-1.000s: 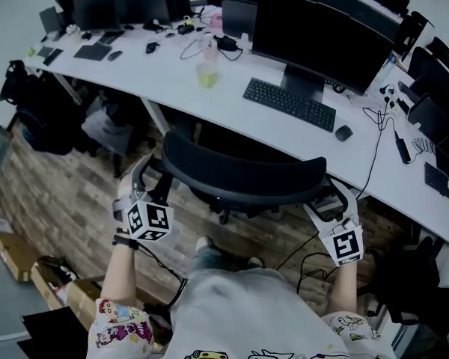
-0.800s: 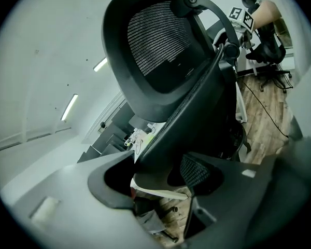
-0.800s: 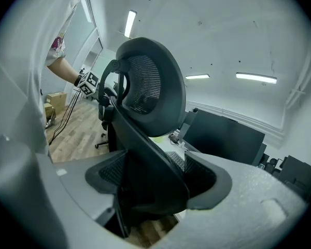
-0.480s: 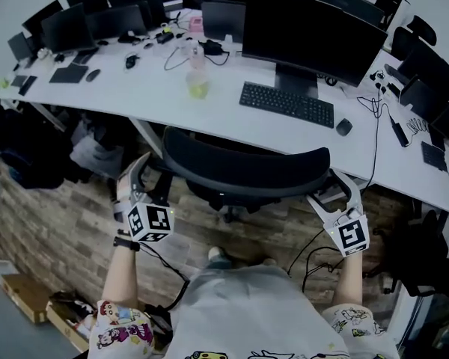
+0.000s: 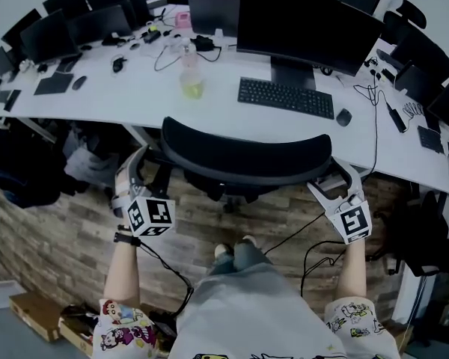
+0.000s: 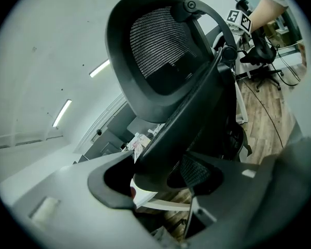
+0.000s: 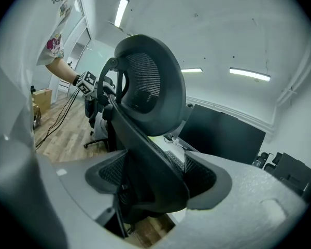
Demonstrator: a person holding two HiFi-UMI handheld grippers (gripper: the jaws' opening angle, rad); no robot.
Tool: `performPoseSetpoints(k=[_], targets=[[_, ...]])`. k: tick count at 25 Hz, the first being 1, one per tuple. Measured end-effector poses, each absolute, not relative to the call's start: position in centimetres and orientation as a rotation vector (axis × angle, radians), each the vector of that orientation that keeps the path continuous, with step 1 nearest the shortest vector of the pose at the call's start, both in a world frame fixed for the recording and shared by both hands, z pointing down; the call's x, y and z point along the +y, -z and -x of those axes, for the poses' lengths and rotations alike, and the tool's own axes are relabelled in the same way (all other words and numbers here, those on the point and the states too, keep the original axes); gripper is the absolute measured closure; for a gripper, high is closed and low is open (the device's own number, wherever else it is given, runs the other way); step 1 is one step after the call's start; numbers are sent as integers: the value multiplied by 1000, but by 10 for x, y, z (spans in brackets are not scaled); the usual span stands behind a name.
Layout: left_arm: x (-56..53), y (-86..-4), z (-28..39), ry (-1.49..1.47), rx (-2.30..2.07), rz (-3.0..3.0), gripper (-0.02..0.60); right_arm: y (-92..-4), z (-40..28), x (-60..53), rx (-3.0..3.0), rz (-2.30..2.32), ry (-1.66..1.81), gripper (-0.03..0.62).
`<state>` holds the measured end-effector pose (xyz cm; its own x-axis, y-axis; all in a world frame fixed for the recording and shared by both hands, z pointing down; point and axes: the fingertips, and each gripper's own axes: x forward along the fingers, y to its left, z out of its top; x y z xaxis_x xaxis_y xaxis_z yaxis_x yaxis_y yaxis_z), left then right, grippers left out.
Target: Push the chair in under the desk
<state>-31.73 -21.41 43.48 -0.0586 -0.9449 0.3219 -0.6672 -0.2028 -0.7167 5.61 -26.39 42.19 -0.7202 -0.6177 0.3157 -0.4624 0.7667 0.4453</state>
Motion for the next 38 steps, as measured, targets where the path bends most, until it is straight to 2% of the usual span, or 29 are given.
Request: performPoseSetpoints(k=[8,38], targets=[[-223,-435,322,1149,1725,1879,298,-419,-50,-269,-2480,-776,540,258],[-251,-435,358,1119,1640,1919,296,-422,-20,-262,-2413,-897,458,256]])
